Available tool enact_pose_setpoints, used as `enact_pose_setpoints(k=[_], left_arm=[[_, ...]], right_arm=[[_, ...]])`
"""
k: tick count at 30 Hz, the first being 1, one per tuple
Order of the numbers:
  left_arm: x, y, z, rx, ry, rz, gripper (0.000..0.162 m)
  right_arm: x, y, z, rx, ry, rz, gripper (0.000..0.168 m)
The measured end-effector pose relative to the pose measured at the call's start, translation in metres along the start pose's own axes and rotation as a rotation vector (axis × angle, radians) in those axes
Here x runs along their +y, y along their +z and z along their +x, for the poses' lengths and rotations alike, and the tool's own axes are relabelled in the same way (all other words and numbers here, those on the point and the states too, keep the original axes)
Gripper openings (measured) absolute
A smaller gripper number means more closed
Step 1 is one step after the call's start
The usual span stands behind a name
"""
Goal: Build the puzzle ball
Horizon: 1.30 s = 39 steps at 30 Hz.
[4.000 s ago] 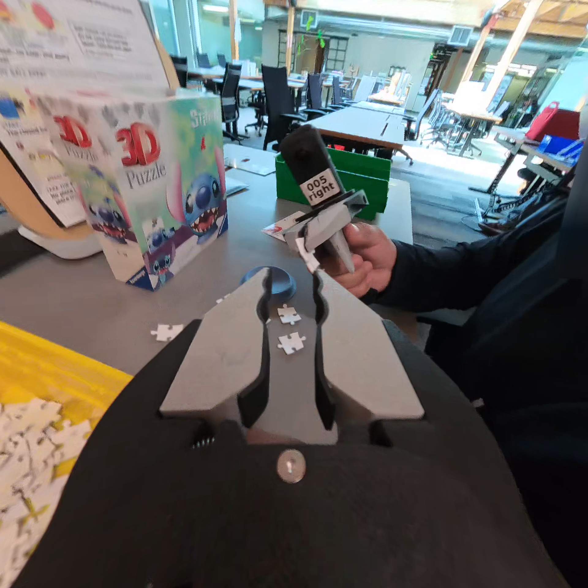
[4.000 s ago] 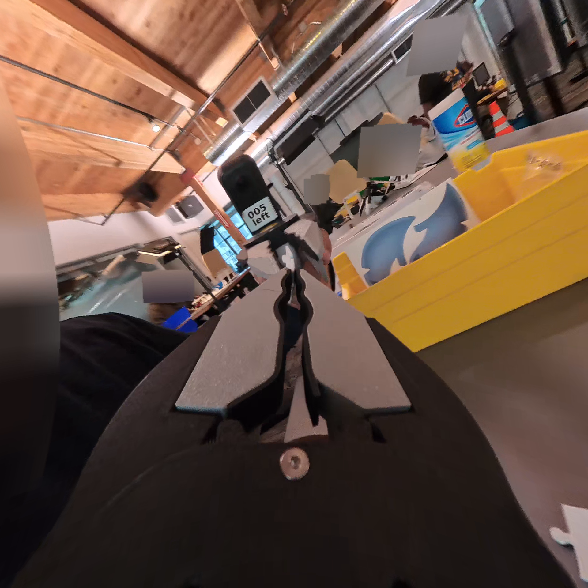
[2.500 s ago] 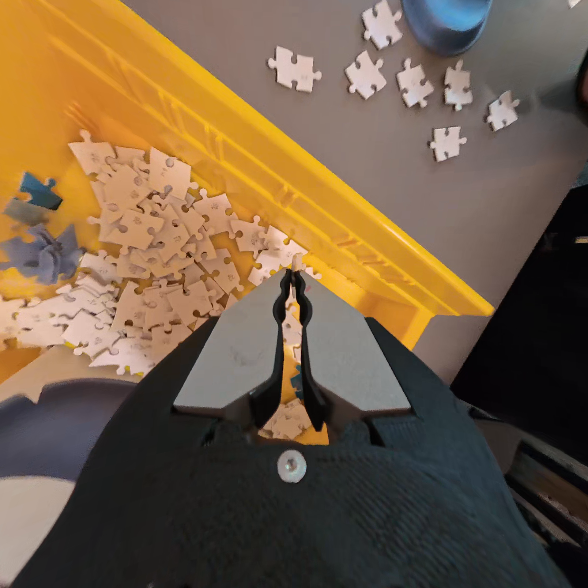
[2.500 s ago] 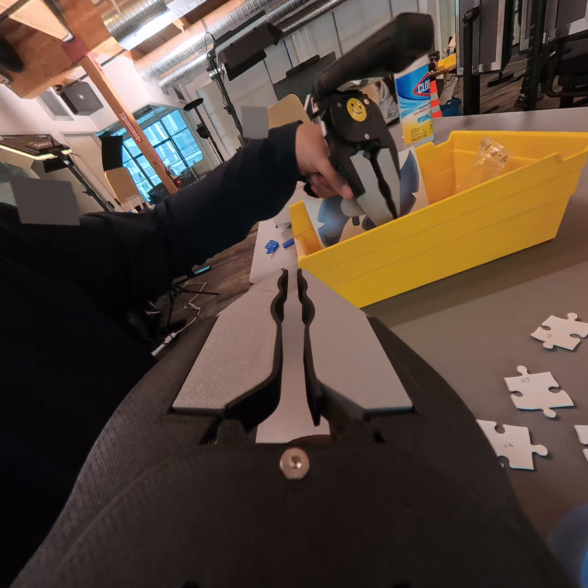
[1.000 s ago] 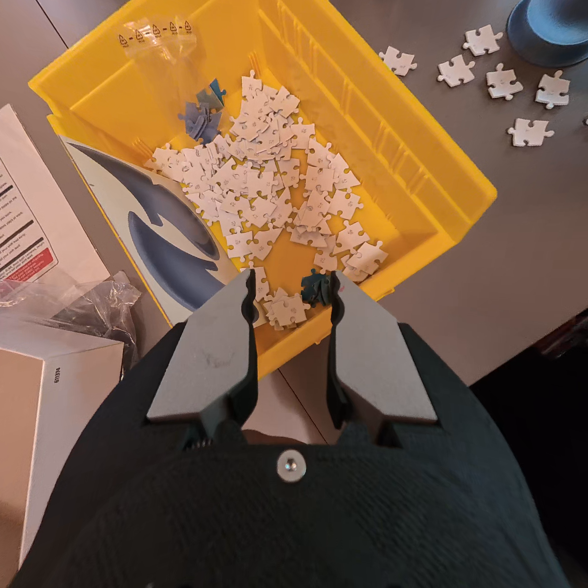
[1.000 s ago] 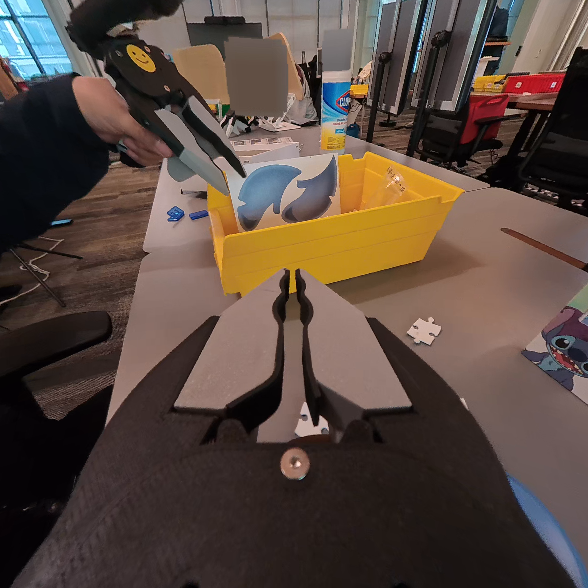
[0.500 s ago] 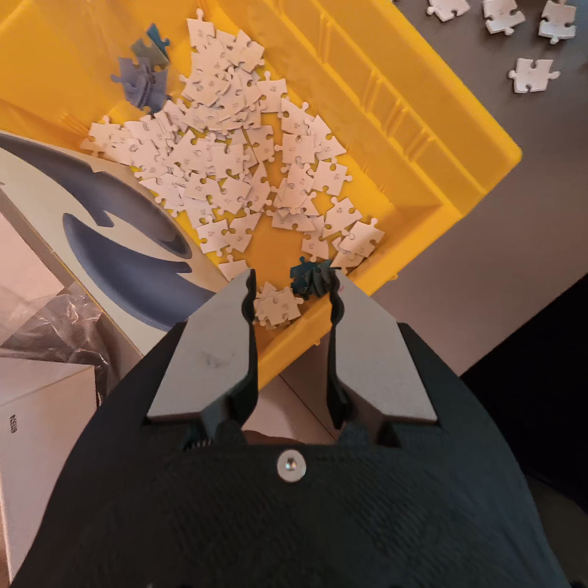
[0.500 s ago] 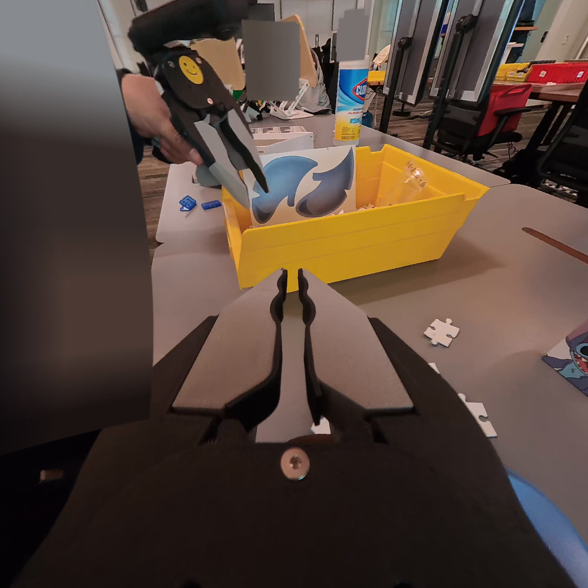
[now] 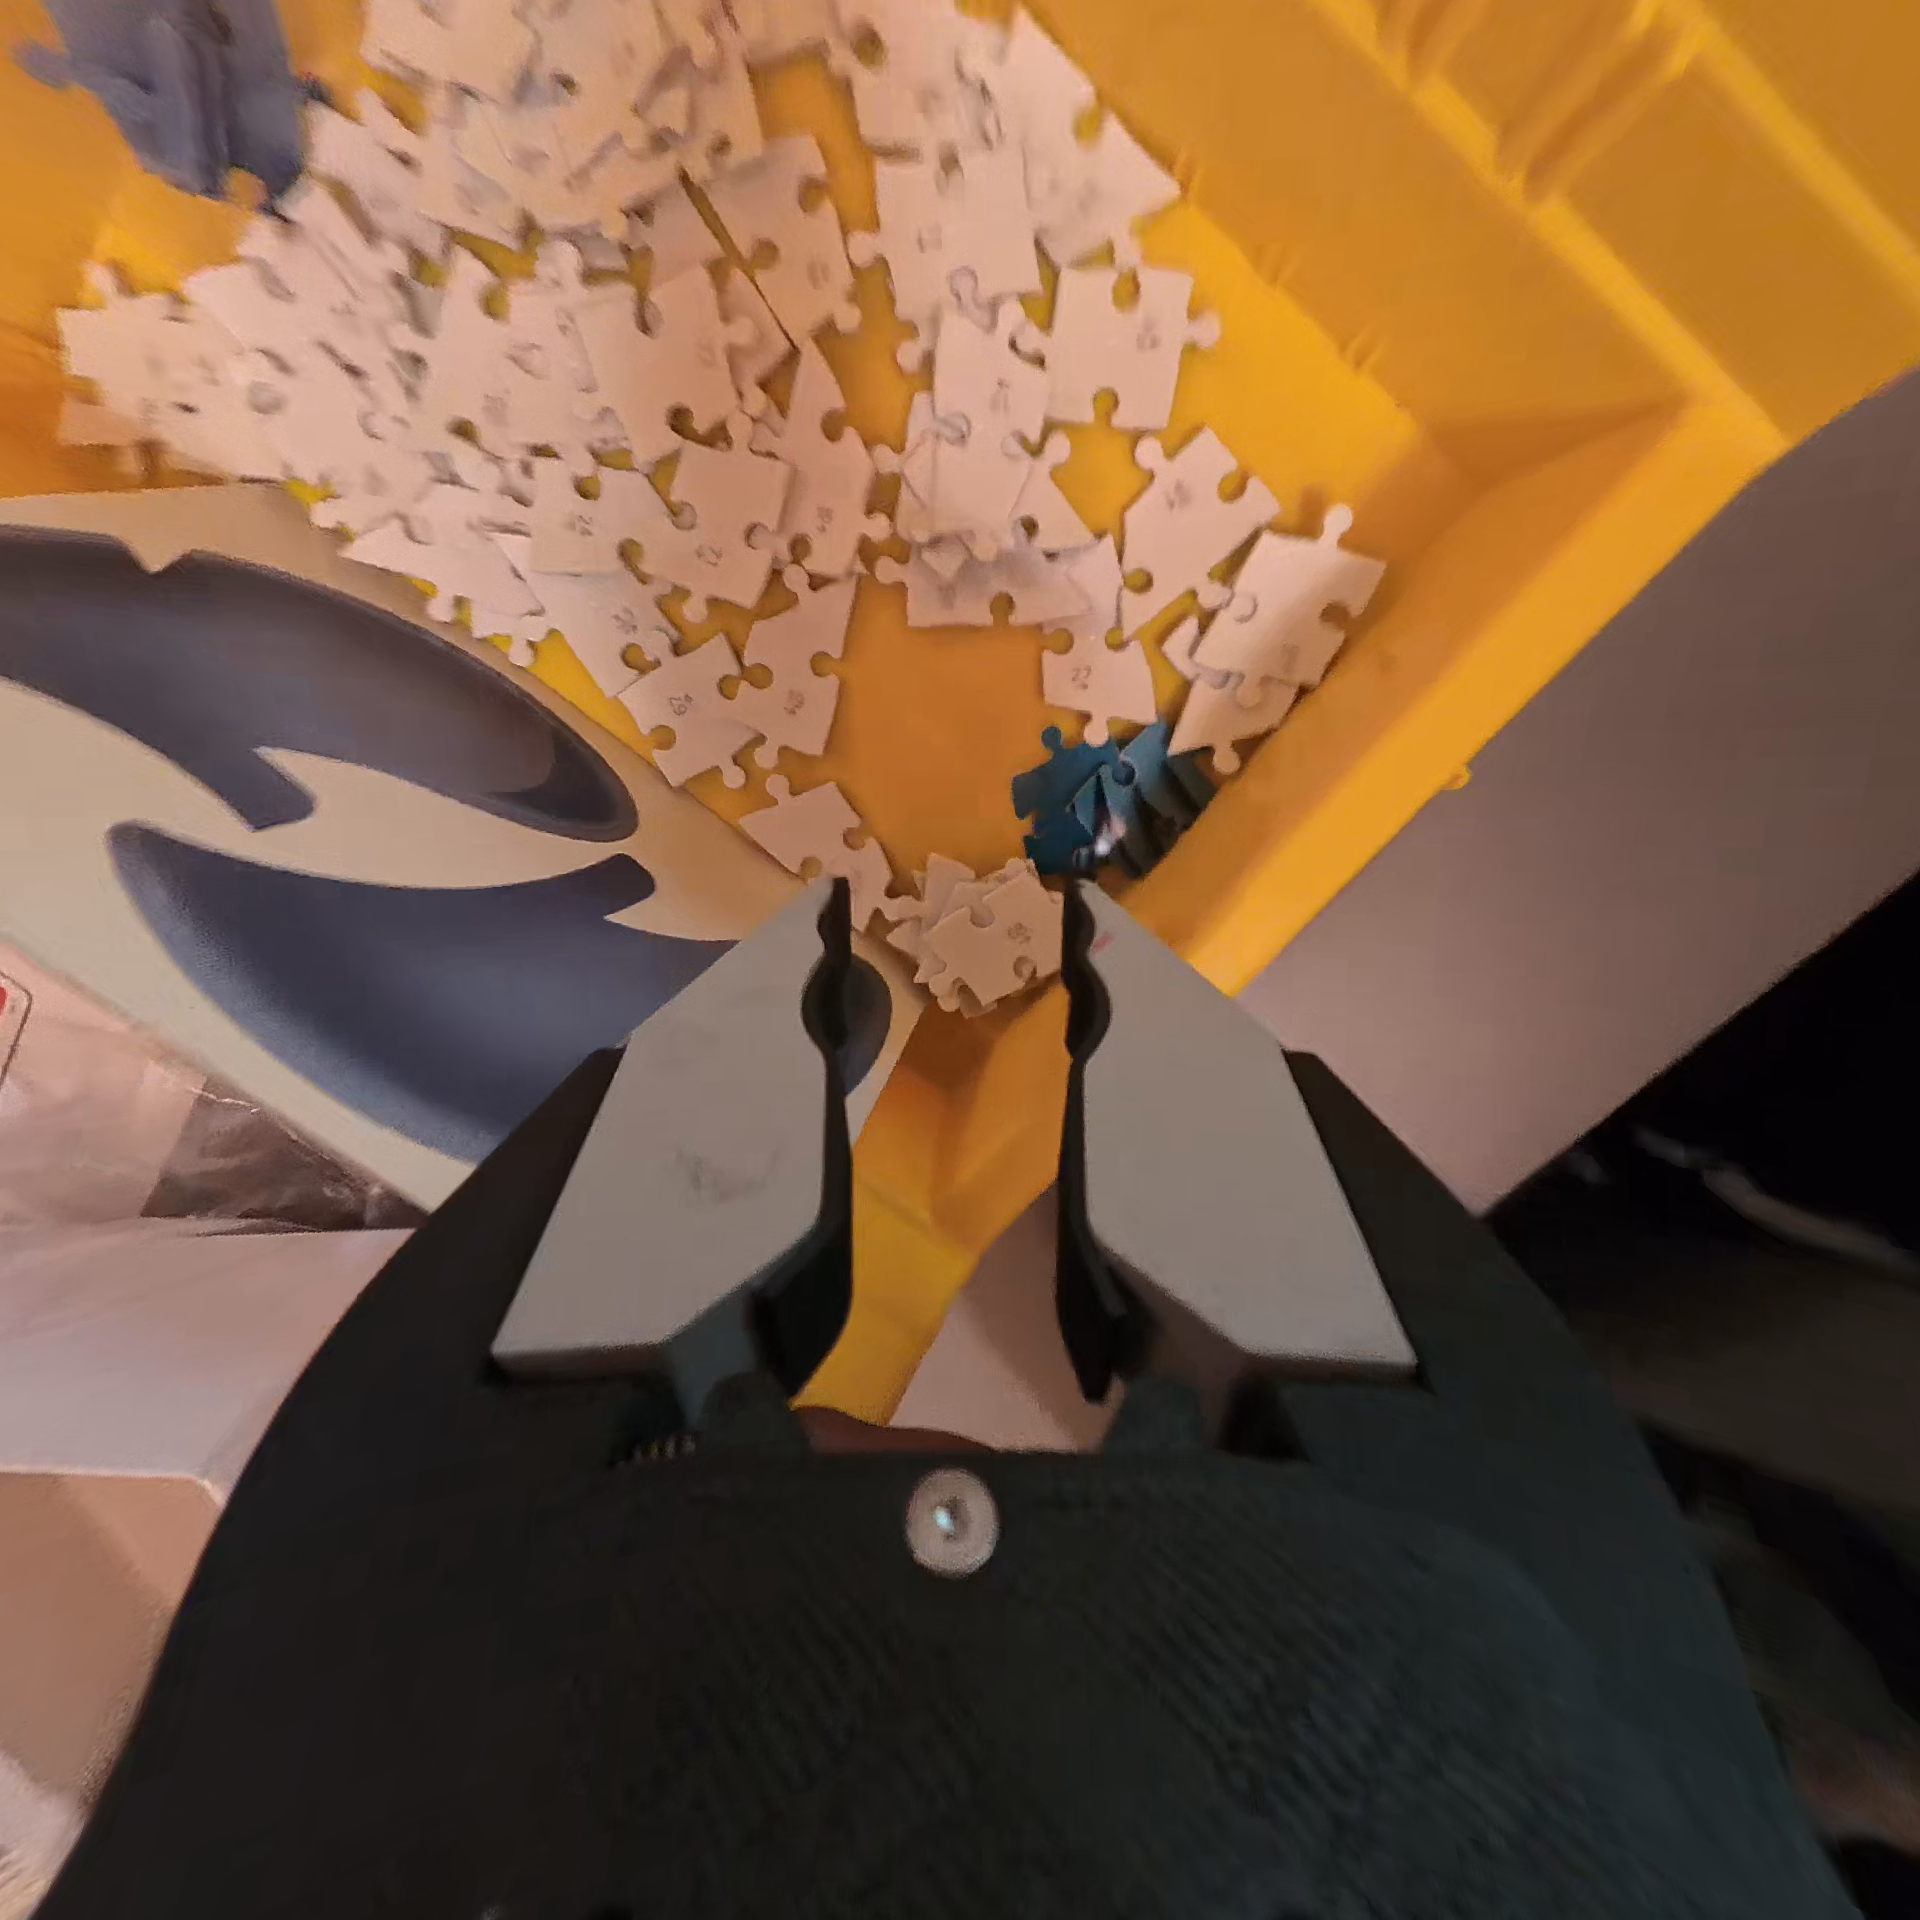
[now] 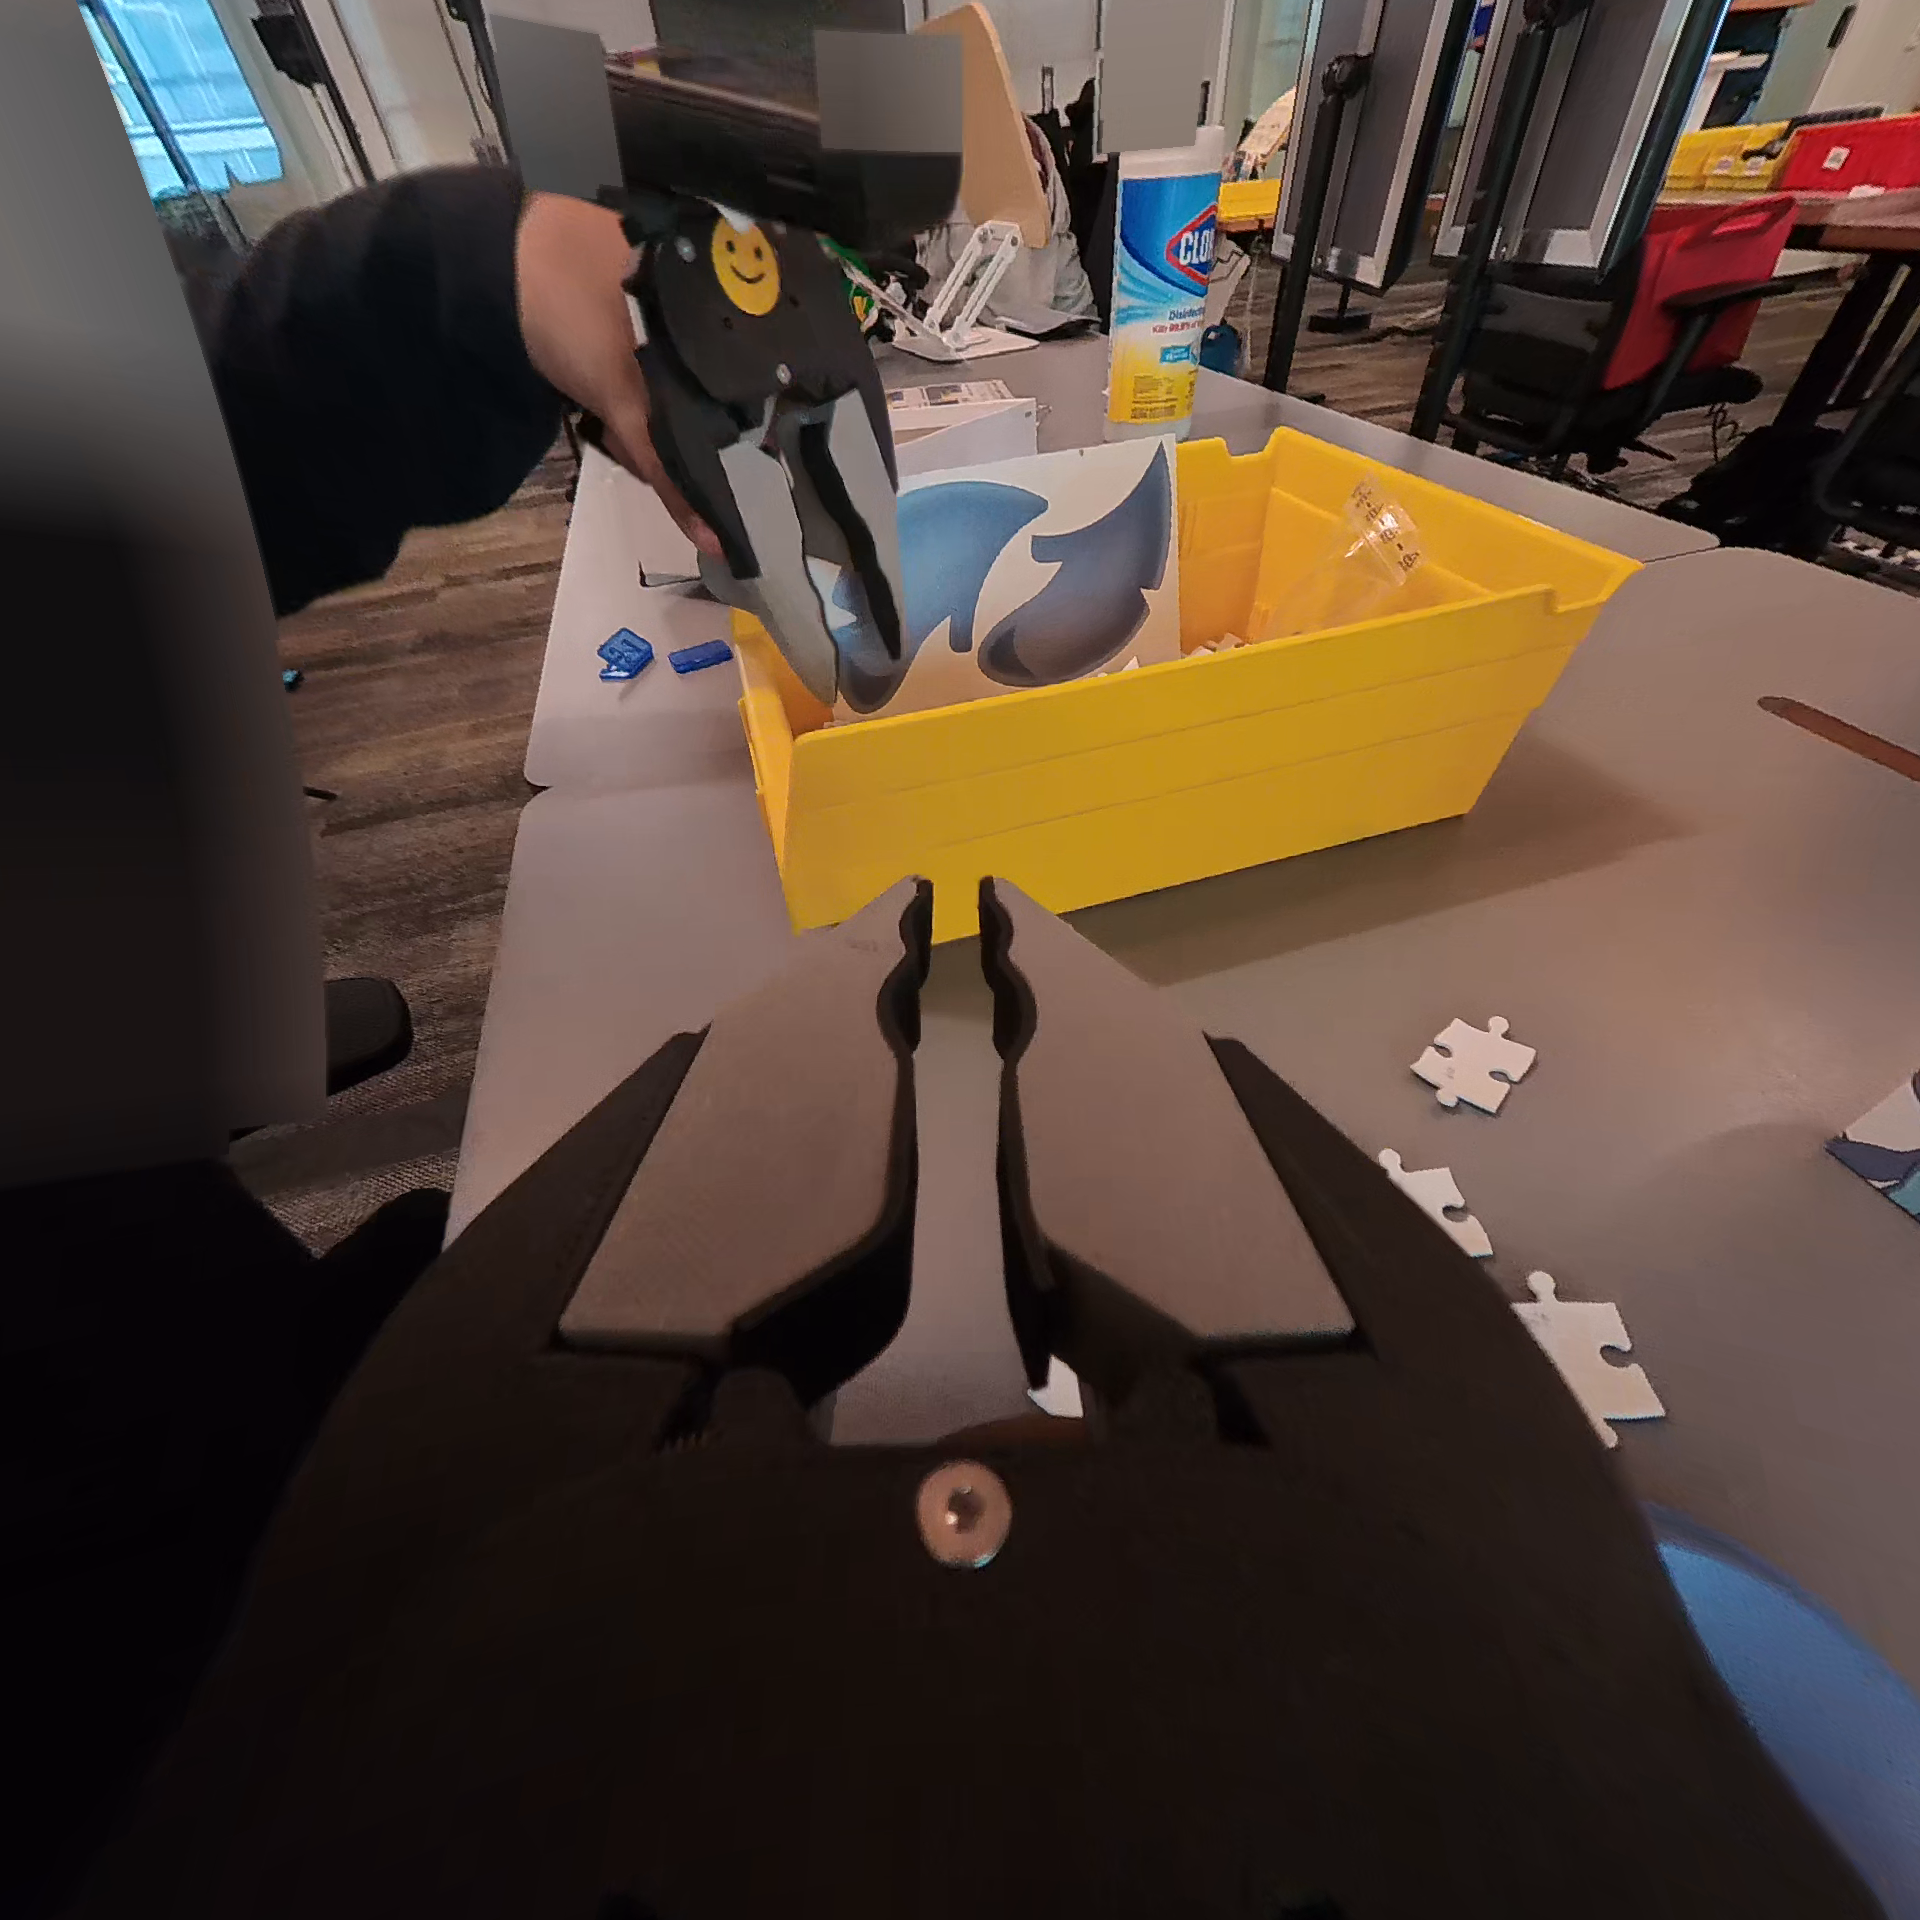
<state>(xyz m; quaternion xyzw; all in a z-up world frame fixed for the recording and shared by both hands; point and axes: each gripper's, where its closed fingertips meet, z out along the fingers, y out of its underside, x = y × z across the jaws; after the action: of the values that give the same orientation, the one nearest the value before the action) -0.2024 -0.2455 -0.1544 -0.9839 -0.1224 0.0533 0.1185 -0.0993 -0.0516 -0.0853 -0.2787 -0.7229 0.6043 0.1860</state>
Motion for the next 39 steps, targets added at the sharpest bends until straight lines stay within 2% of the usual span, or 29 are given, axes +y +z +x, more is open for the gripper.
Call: enact_pose_setpoints(k=[1, 4, 8, 10, 11, 12, 15, 22, 29, 30, 31, 32, 35, 36, 39], left_arm=[[0.005, 0.004, 0.002, 0.014, 0.041, -0.065, 0.038], [0.019, 0.015, -0.001, 0.029, 0.144, -0.247, 0.039], [0.02, 0.033, -0.004, 0.062, 0.2, -0.342, 0.035], [0.011, 0.038, -0.005, 0.073, 0.203, -0.327, 0.048], [0.005, 0.041, -0.01, 0.051, 0.192, -0.304, 0.045], [0.0, 0.043, -0.018, 0.004, 0.186, -0.291, 0.033], [-0.004, 0.042, -0.036, -0.106, 0.171, -0.283, 0.037], [-0.006, 0.014, -0.029, -0.101, 0.17, -0.234, 0.039], [0.02, 0.034, -0.022, -0.081, 0.251, -0.415, 0.041], [0.022, 0.035, -0.02, -0.069, 0.27, -0.44, 0.035], [0.021, 0.035, -0.021, -0.078, 0.277, -0.443, 0.034], [0.017, 0.035, -0.029, -0.122, 0.284, -0.438, 0.04], [0.009, 0.035, -0.047, -0.185, 0.258, -0.415, 0.028], [0.004, 0.035, -0.05, -0.189, 0.247, -0.39, 0.034], [-0.008, 0.029, -0.061, -0.231, 0.221, -0.327, 0.035]], right_arm=[[0.001, 0.0, 0.001, -0.003, 0.006, -0.004, 0.005], [0.0, -0.002, 0.004, -0.003, 0.018, 0.001, 0.005], [-0.003, -0.007, 0.013, 0.023, 0.028, 0.015, 0.006], [-0.004, -0.009, 0.017, 0.032, 0.035, 0.02, 0.006], [-0.004, -0.01, 0.018, 0.035, 0.039, 0.02, 0.006], [-0.004, -0.01, 0.019, 0.035, 0.043, 0.02, 0.006], [-0.003, -0.011, 0.021, 0.035, 0.052, 0.021, 0.006], [-0.003, -0.013, 0.023, 0.032, 0.075, 0.031, 0.005], [-0.006, -0.015, 0.024, 0.05, 0.056, 0.037, 0.005], [-0.005, -0.015, 0.025, 0.051, 0.057, 0.036, 0.005], [-0.005, -0.015, 0.025, 0.052, 0.06, 0.035, 0.005], [-0.005, -0.015, 0.026, 0.053, 0.062, 0.036, 0.005], [-0.007, -0.017, 0.027, 0.056, 0.067, 0.043, 0.005], [-0.007, -0.017, 0.028, 0.057, 0.068, 0.044, 0.005], [-0.006, -0.017, 0.03, 0.06, 0.078, 0.043, 0.005]])
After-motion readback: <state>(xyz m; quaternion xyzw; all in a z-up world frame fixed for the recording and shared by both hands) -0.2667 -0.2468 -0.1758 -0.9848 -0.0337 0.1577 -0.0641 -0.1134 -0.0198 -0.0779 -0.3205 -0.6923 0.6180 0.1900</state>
